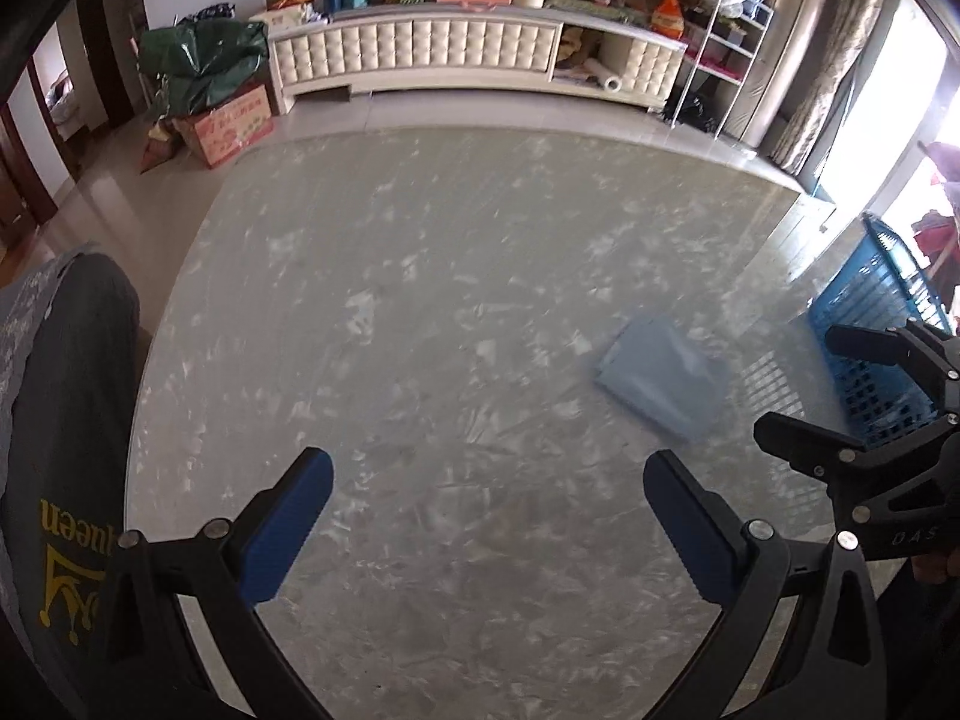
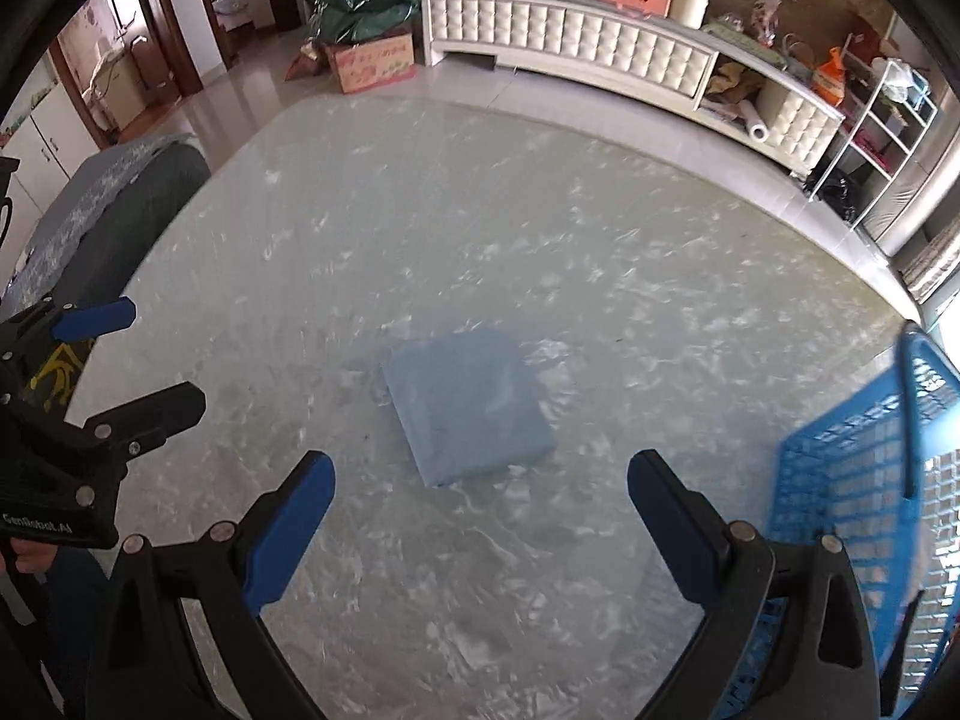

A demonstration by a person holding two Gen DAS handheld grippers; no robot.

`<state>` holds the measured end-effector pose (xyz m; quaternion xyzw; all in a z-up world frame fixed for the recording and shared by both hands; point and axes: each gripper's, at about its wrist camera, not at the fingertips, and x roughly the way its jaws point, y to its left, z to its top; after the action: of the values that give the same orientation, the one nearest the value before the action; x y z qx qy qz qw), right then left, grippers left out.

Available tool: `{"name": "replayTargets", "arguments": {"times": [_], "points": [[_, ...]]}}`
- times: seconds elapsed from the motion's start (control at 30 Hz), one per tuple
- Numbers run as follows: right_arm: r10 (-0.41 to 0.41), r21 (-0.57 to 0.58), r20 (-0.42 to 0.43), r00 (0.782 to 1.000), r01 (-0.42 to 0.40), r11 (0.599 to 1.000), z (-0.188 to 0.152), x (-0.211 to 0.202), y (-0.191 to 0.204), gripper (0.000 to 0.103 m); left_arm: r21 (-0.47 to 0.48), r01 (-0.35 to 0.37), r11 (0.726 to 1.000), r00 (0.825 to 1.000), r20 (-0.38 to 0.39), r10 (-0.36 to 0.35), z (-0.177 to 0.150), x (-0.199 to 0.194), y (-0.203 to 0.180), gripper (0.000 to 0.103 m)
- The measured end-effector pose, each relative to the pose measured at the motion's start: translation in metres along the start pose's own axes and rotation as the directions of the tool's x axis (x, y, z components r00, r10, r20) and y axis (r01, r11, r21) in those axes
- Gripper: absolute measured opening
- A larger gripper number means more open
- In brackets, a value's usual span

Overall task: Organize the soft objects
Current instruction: 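Move the right gripper to the light blue cloth on the table, then grasp the light blue cloth with the right gripper and lift it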

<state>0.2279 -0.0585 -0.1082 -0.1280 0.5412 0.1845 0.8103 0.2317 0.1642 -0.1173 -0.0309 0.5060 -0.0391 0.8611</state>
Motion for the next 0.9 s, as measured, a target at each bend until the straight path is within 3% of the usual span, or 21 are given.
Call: {"name": "replayTargets", "arguments": {"times": [0.33,0.67,0.9], "points": [[0.000,-0.028,-0.043,0.999,-0.001,1.000,0.008,0.045,0.016,0.098,-0.023,-0.024,0.999,0.997,-0.075,0.022,-0.011,0.041,0.018,0.103],[-0.013,-0.026,-0.091,0.996,0.011,1.000,0.008,0.072,0.016,0.075,-0.047,-0.041,0.998,0.992,-0.120,0.035,-0.016,0.057,0.028,0.103],[-0.003,-0.030,-0.089,0.996,0.001,1.000,0.004,0.068,0.015,0.064,-0.041,-0.040,0.998,0.991,-0.130,0.034,-0.017,0.063,0.027,0.103]]}}
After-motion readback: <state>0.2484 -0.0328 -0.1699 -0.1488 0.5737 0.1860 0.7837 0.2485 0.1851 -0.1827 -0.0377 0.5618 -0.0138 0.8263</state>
